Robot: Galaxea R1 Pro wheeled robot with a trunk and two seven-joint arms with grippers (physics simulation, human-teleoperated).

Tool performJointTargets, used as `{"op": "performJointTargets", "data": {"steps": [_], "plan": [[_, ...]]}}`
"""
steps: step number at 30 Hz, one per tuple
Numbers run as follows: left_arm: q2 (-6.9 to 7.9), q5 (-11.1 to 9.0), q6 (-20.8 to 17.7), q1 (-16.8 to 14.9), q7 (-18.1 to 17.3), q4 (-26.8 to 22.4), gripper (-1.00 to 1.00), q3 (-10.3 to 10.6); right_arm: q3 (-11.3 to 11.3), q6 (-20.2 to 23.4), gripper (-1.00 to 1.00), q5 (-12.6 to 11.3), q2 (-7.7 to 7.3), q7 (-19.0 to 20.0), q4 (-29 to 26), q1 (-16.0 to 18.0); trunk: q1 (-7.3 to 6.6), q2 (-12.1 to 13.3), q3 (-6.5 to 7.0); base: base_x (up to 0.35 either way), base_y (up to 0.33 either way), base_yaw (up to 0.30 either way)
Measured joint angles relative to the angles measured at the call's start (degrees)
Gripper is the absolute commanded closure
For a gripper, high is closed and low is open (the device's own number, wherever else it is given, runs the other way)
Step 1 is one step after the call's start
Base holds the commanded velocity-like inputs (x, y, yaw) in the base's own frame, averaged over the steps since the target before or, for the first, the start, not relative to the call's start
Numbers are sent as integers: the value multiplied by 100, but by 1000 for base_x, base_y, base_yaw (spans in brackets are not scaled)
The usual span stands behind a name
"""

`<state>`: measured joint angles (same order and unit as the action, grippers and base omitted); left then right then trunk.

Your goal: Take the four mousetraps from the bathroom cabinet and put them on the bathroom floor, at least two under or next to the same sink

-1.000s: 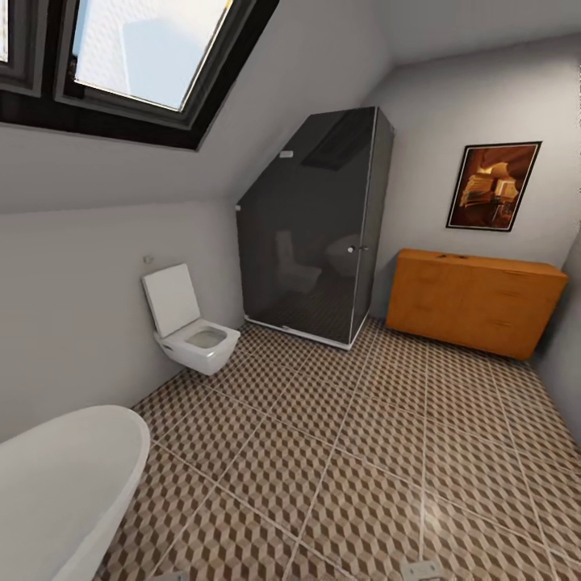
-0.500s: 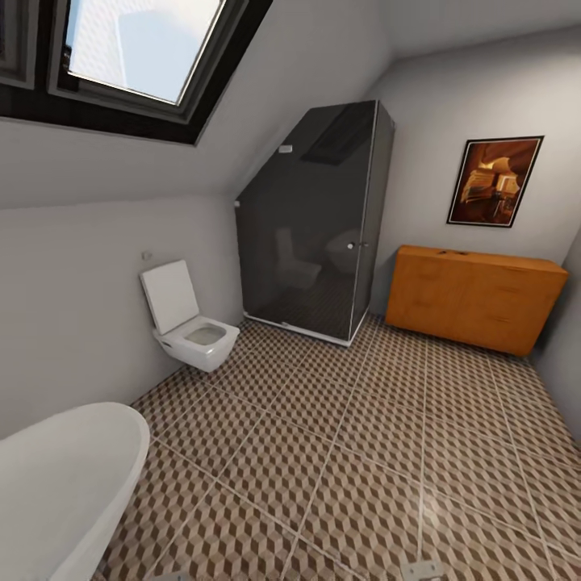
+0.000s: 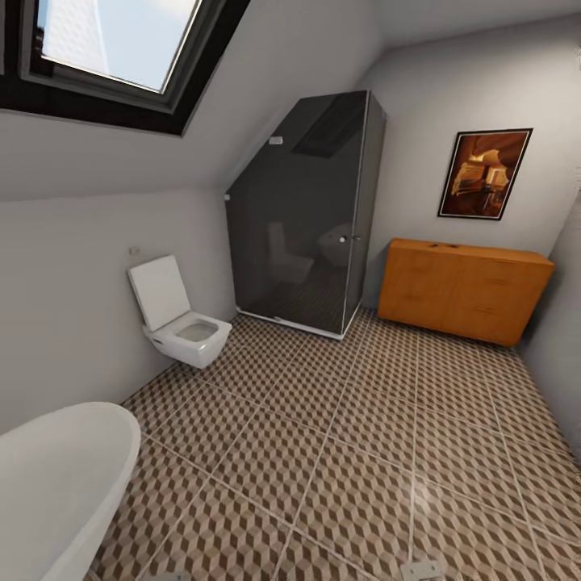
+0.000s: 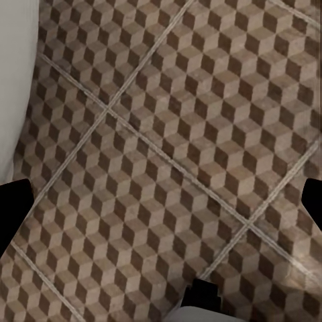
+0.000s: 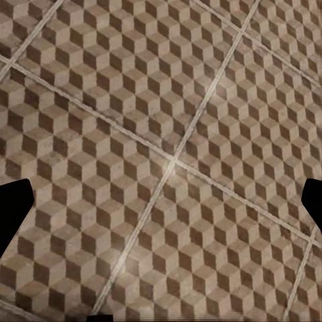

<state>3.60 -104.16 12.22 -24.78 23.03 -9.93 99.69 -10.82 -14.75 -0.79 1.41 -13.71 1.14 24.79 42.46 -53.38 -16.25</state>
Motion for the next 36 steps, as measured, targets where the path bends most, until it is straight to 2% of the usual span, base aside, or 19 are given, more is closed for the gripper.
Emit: {"op": "performJointTargets", "data": {"steps": [36], "plan": [[0, 0, 0, 0, 0, 0, -100, 1, 0, 0, -100, 0, 0, 0, 0, 1, 0, 0, -293, 0, 0, -148]]}}
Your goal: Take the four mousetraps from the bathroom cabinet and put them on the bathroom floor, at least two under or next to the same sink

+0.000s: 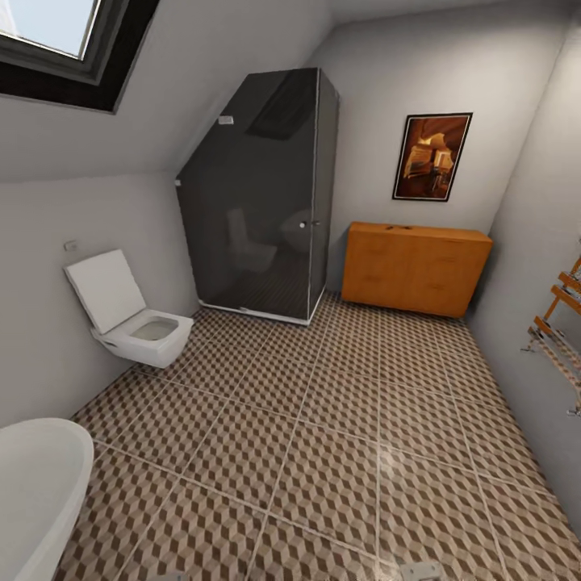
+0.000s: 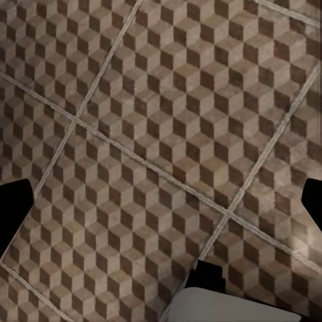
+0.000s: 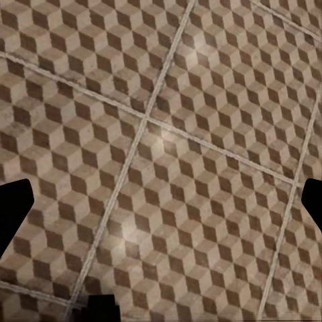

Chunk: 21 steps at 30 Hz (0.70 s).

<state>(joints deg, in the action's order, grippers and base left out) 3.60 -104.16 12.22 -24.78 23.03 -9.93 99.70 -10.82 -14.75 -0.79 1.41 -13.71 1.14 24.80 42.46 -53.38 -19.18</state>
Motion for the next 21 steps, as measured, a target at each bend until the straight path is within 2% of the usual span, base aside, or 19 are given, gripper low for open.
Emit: {"op": "performJointTargets", "data": {"steps": [21], "plan": [[0, 0, 0, 0, 0, 0, -100, 1, 0, -1, -100, 0, 0, 0, 0, 0, 0, 0, -170, 0, 0, -153]]}}
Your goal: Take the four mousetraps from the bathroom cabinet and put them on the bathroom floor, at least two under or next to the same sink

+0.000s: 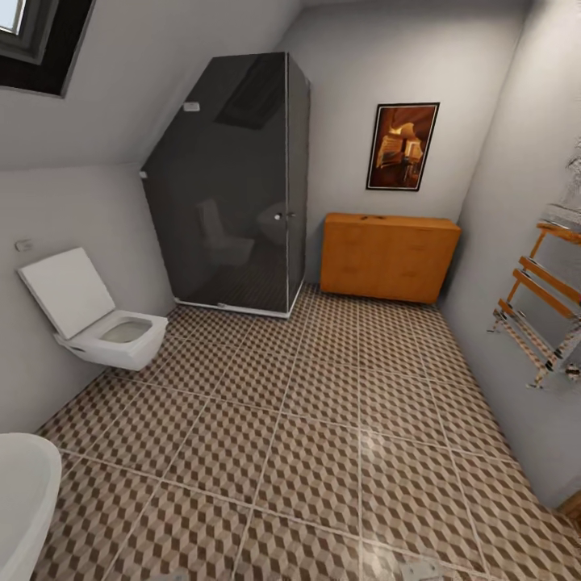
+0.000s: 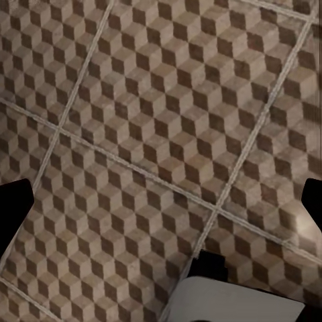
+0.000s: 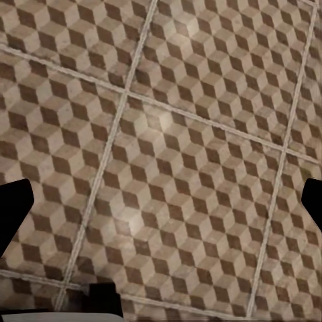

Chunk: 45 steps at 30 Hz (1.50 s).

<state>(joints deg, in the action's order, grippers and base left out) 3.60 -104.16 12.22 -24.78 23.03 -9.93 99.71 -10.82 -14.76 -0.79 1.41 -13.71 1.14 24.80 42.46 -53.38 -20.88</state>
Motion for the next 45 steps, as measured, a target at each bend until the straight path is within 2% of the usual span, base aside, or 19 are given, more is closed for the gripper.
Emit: {"op": "performJointTargets", "data": {"steps": [45], "plan": [[0, 9, 0, 0, 0, -2, -100, 4, 0, 2, -100, 0, 0, 0, 0, -1, 0, 0, -363, 1, 0, -153]]}}
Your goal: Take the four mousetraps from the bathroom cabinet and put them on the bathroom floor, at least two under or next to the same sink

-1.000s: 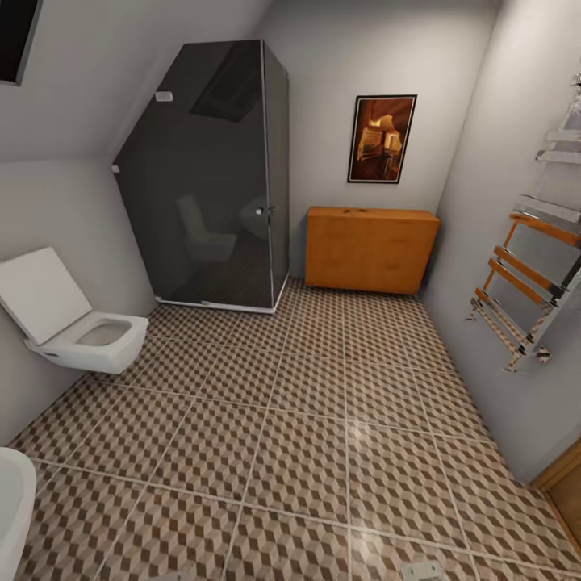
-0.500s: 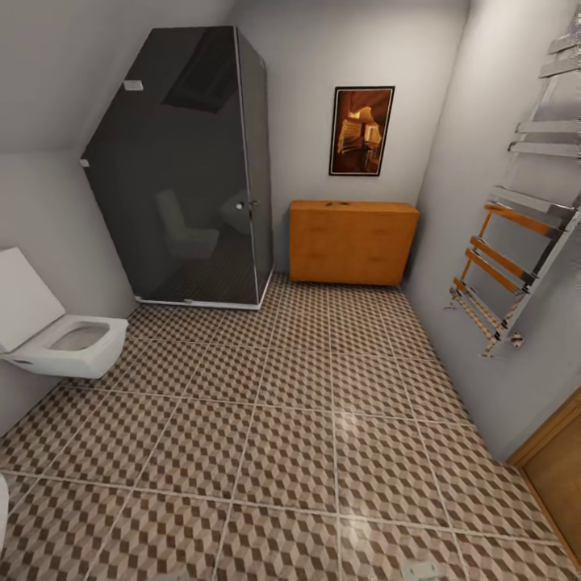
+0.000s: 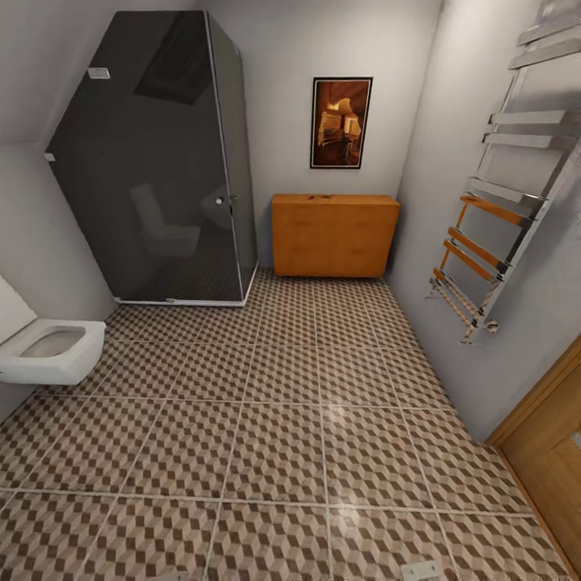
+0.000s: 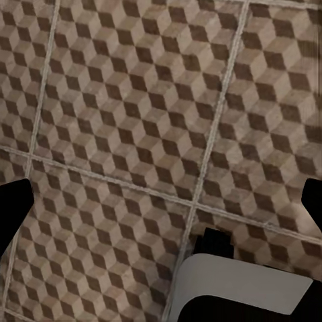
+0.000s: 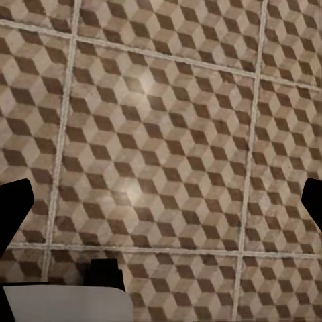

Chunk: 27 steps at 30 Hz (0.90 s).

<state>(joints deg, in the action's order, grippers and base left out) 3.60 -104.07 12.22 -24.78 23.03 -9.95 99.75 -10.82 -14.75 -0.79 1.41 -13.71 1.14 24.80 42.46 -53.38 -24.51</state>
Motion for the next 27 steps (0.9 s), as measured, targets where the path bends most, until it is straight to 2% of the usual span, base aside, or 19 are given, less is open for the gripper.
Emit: {"op": "performJointTargets", "data": {"steps": [8, 27], "plan": [[0, 10, -6, 0, 0, -13, -100, 1, -1, 1, -100, 5, 0, 0, 0, -1, 0, 0, -33, 182, 0, -58], [0, 18, -9, 0, 0, -16, -100, 1, -3, 2, -100, 8, 0, 0, 0, -1, 0, 0, -39, 317, 0, -5]]}}
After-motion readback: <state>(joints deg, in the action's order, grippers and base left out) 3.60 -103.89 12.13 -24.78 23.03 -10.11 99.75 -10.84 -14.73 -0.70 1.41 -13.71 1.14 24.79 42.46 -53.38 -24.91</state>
